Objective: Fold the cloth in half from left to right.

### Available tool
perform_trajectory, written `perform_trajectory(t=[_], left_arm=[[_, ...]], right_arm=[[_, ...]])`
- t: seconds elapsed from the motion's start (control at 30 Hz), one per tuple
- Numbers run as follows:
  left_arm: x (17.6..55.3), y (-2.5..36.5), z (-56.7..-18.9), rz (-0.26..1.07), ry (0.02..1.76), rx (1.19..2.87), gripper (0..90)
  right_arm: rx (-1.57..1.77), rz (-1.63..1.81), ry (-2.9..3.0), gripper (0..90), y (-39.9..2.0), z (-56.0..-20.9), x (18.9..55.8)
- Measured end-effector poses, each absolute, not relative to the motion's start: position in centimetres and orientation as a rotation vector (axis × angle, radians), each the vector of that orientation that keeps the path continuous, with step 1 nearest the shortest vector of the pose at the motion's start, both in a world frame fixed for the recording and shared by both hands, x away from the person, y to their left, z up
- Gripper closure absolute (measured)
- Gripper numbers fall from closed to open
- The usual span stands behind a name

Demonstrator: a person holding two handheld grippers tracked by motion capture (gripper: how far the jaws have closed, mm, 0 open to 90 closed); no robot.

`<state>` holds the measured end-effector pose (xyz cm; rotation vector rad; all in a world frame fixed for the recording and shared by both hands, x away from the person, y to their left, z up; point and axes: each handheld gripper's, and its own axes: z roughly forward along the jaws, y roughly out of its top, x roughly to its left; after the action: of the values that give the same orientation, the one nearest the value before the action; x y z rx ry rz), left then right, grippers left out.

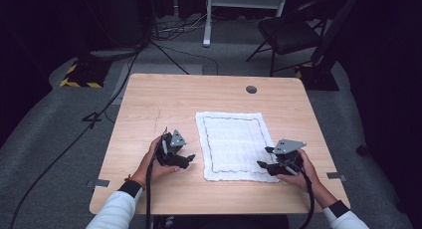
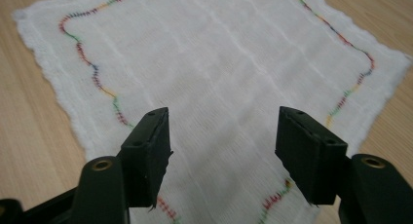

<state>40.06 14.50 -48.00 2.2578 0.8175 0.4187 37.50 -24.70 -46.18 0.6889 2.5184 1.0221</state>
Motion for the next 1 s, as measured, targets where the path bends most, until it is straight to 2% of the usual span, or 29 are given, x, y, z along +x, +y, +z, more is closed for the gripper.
perform_trajectory(t=[0.27,0.57,0.73,1.0], left_arm=[[44.3,13.8,-47.4,0.443,0.873,2.228,20.3],[49.4,11.8,-47.5,0.455,0.981,2.159,19.9],[52.2,10.4,-48.8,0.507,1.075,2.141,20.1],[54.4,9.6,-49.8,0.495,1.158,2.154,17.6]], right_arm=[[0.573,1.072,2.572,45.2,-20.2,-46.2,37.6],[0.431,1.105,2.618,45.7,-14.8,-46.3,36.9],[0.343,1.096,2.661,44.8,-12.1,-46.9,36.0],[0.249,1.079,2.718,43.4,-9.3,-48.2,34.9]])
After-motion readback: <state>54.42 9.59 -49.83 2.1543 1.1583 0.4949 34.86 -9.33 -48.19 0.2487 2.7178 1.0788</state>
